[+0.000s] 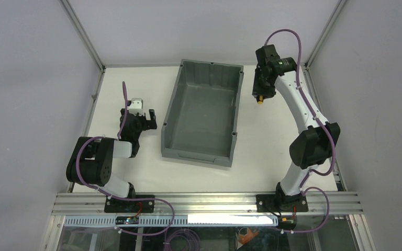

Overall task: Put the screwdriver in the bin
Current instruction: Pick up the screwdriver from the center of the board, then place the screwdriver in the bin.

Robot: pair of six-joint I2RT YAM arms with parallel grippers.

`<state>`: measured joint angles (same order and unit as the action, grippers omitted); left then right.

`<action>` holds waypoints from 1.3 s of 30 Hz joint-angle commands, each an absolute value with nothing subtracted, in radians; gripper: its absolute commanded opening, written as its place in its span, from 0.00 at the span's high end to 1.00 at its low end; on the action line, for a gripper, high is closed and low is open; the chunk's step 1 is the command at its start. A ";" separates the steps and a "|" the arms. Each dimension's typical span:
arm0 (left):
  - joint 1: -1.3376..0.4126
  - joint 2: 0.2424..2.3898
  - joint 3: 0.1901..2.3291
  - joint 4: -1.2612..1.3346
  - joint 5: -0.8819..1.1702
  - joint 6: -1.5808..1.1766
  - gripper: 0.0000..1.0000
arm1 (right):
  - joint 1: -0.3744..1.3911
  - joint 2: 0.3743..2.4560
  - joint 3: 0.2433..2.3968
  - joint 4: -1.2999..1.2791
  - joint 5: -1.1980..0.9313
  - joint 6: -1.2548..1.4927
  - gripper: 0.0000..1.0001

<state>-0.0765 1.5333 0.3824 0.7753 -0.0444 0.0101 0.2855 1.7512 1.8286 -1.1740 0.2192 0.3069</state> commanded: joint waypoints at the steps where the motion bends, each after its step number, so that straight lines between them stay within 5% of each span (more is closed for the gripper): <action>1: -0.066 1.505 0.383 0.805 -0.029 0.003 0.01 | 0.344 1.697 1.943 -1.221 0.251 0.343 1.00; 18: -0.066 1.505 0.383 0.803 -0.029 0.002 0.01 | 0.609 1.742 2.014 -1.131 0.200 0.516 1.00; 39: -0.066 1.504 0.383 0.804 -0.029 0.002 0.01 | 0.805 1.976 1.953 -1.028 0.393 0.764 1.00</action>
<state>-0.0765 1.5333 0.3824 0.7753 -0.0444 0.0101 0.7990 1.9293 1.9549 -1.0847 0.3176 0.6796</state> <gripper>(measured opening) 0.992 0.369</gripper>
